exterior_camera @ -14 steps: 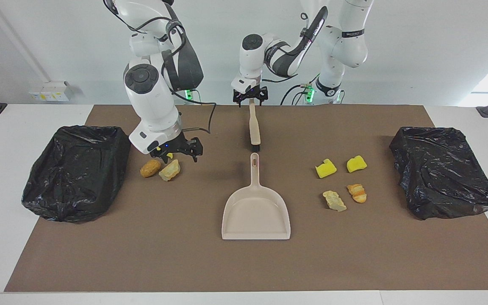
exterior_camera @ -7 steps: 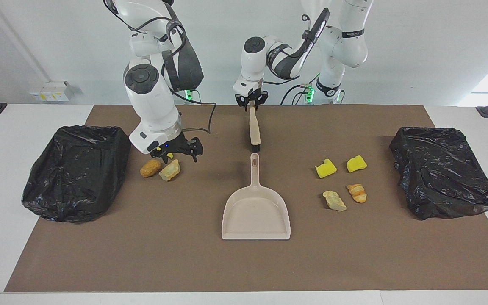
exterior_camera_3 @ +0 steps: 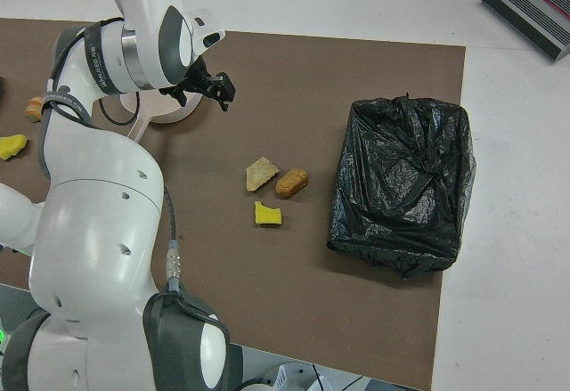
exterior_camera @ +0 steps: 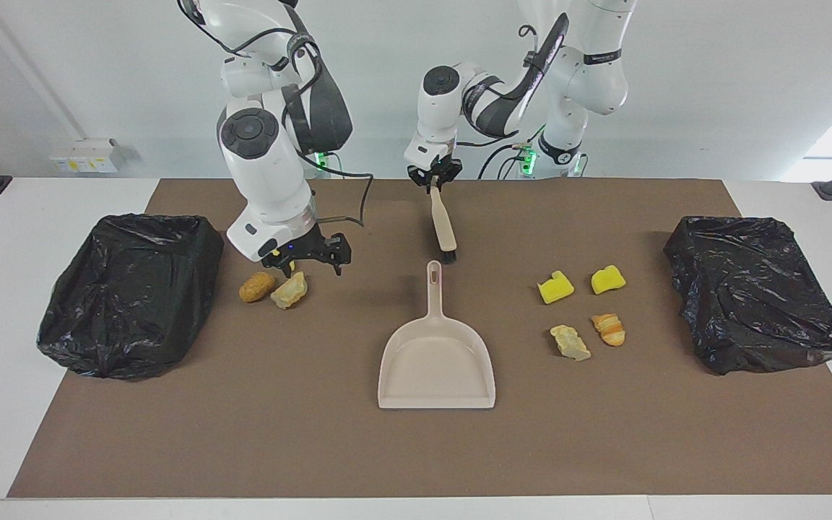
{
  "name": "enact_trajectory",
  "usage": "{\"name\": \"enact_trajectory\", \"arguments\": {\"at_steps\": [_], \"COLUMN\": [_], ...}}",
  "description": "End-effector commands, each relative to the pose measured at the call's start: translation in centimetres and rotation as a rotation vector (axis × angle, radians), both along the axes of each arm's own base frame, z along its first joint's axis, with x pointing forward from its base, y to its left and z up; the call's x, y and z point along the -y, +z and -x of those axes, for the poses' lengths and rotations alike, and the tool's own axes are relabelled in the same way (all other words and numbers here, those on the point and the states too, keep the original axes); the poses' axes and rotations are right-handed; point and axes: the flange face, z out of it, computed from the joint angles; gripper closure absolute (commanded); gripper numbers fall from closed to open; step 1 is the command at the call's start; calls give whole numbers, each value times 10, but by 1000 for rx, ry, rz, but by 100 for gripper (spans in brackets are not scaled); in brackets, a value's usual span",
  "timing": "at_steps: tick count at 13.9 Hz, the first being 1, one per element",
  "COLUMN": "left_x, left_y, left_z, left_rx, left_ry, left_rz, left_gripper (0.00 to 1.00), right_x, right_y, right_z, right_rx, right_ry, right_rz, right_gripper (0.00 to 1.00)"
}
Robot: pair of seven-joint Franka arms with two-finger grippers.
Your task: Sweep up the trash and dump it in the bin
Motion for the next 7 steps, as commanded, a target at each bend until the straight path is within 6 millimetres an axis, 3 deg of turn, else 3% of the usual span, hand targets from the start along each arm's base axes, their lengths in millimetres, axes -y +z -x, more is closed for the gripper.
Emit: {"name": "enact_trajectory", "arguments": {"at_steps": [1, 4, 5, 7], "left_x": [-21, -66, -95, -135], "left_y": [37, 69, 82, 98], "left_z": [-25, -55, -76, -97], "left_rx": [-40, -50, -47, -78], "left_ry": [39, 104, 116, 78], "left_rz": [-23, -19, 1, 7], "left_gripper": [100, 100, 100, 100], "right_x": [-35, -65, -85, -112], "right_y": [-14, -27, -27, -38], "right_z": [7, 10, 16, 19], "right_rx": [29, 65, 77, 83], "right_ry": [-11, 9, 7, -62], "right_rz": [-21, -38, -56, -78], "right_gripper": [0, 0, 0, 0]}}
